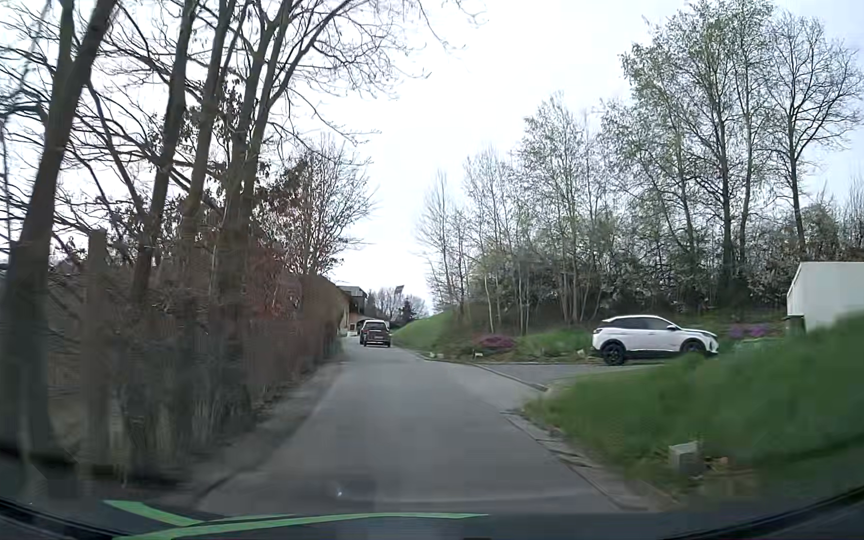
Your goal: Follow the waypoints while adhering to traffic rules and regulations
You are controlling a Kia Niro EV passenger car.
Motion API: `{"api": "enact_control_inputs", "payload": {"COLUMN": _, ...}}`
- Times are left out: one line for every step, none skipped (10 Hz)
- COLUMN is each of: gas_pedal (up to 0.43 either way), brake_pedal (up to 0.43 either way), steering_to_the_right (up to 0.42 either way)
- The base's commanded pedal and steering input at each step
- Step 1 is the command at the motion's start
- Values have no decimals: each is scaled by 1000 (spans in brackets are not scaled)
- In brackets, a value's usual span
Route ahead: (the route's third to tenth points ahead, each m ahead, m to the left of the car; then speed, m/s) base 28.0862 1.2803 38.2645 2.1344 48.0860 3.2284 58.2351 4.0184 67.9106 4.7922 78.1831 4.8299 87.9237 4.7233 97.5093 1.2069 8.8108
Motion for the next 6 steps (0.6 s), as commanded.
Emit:
{"api": "enact_control_inputs", "payload": {"gas_pedal": 197, "brake_pedal": 0, "steering_to_the_right": -40}}
{"api": "enact_control_inputs", "payload": {"gas_pedal": 197, "brake_pedal": 0, "steering_to_the_right": -36}}
{"api": "enact_control_inputs", "payload": {"gas_pedal": 197, "brake_pedal": 0, "steering_to_the_right": -33}}
{"api": "enact_control_inputs", "payload": {"gas_pedal": 197, "brake_pedal": 0, "steering_to_the_right": -32}}
{"api": "enact_control_inputs", "payload": {"gas_pedal": 197, "brake_pedal": 0, "steering_to_the_right": -31}}
{"api": "enact_control_inputs", "payload": {"gas_pedal": 197, "brake_pedal": 0, "steering_to_the_right": -27}}
